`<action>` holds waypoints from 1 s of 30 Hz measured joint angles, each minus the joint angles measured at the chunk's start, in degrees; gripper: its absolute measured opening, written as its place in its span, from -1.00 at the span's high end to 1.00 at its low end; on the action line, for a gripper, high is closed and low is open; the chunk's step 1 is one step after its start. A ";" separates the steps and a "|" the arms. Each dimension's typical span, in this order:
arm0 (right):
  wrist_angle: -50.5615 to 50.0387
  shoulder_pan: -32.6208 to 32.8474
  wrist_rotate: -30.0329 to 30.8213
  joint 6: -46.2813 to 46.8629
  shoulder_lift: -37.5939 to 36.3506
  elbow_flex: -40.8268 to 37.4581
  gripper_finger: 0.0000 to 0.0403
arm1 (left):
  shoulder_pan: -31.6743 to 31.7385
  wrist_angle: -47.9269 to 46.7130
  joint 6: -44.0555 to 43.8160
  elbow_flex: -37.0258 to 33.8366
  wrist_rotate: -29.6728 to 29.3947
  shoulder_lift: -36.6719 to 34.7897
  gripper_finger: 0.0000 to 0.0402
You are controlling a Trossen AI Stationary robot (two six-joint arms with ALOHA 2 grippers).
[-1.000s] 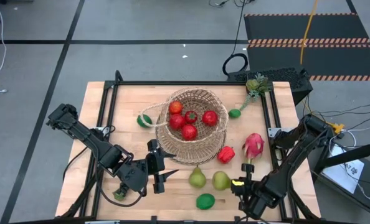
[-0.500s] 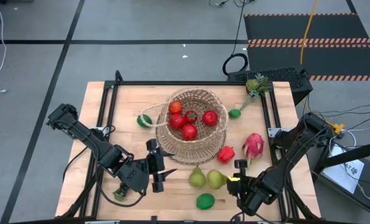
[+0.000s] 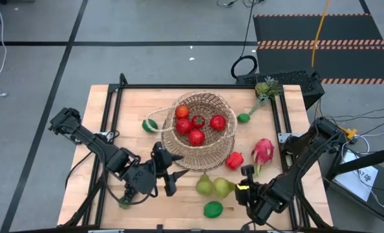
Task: Build produce basket
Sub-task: Put the right green pear into the basket
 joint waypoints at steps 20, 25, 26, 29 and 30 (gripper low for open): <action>-3.34 7.86 5.06 -0.24 -10.74 -4.88 0.97 | 0.66 9.51 9.66 -0.04 -4.62 4.16 -0.25; -0.68 7.56 5.61 -0.26 -14.54 -8.27 0.97 | 1.31 9.37 9.20 -0.04 -4.68 4.20 -0.25; -0.13 7.52 5.80 -0.24 -15.10 -8.91 0.97 | 1.30 9.33 9.20 -0.04 -4.64 4.20 -0.25; 1.15 7.46 7.57 -0.42 -16.89 -10.46 0.97 | 1.24 9.34 9.18 -0.04 -4.63 4.20 -0.25; 1.83 7.46 8.28 -0.47 -17.46 -10.88 0.97 | 1.24 9.36 9.16 -0.04 -4.63 4.20 -0.25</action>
